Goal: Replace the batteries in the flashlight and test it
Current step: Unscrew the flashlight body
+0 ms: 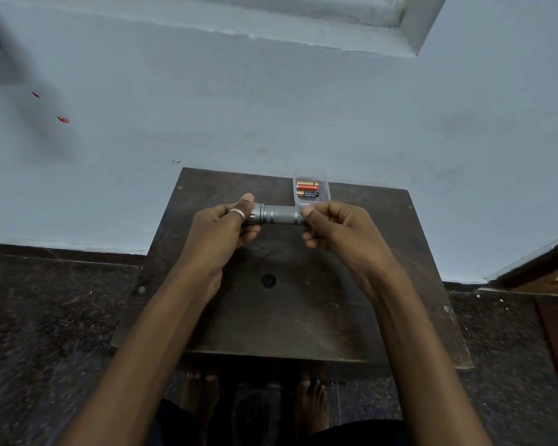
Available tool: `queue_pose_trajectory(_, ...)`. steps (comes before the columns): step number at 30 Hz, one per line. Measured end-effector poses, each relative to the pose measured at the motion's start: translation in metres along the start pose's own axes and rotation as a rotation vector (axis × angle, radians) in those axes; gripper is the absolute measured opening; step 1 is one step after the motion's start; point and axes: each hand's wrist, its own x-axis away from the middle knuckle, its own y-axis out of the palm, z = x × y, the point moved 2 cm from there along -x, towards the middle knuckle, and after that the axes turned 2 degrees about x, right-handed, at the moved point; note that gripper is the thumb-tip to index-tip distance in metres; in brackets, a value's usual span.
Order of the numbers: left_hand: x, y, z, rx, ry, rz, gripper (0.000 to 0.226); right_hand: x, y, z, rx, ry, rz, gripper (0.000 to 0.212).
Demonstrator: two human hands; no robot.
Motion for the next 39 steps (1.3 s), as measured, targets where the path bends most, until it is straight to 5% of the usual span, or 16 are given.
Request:
queue_pose_trajectory(9,-0.0040,-0.0035,-0.0014,0.008,-0.007,-0.003,0.026,0.0029,0.0014,-0.0048,-0.068,0.001,-0.007,0.021)
queue_pose_trajectory(13,-0.0037,-0.0026,-0.0023,-0.003,0.003,-0.016,0.028,0.0013,0.0036,-0.0006,0.033,0.076,0.011,0.041)
queue_pose_trajectory(17,-0.0040,-0.0032,-0.0017,0.004,0.002,-0.003,0.028,0.0005,0.0011,-0.0010,-0.026,0.013,-0.042,0.015)
queue_pose_trajectory(21,-0.0046,-0.0059,-0.0007,0.015,-0.005,-0.003,0.027,-0.0001,-0.0003,-0.0034,-0.065,-0.022,-0.054,0.028)
queue_pose_trajectory(24,-0.0048,-0.0051,-0.0015,0.013,-0.001,-0.006,0.027,0.0007,0.0018,-0.0036,-0.096,0.017,-0.033,0.016)
queue_pose_trajectory(28,-0.0054,-0.0030,-0.0025,0.009,-0.001,-0.014,0.028,0.0001,0.0025,-0.0006,0.019,0.060,0.029,0.042)
queue_pose_trajectory(33,-0.0065,-0.0051,-0.0024,0.008,-0.004,-0.002,0.028,0.0002,-0.0001,-0.0018,-0.043,-0.010,-0.030,0.013)
queue_pose_trajectory(39,-0.0064,-0.0059,-0.0011,0.011,-0.008,0.013,0.026,-0.0013,-0.0026,-0.0025,-0.113,-0.023,-0.040,0.029)
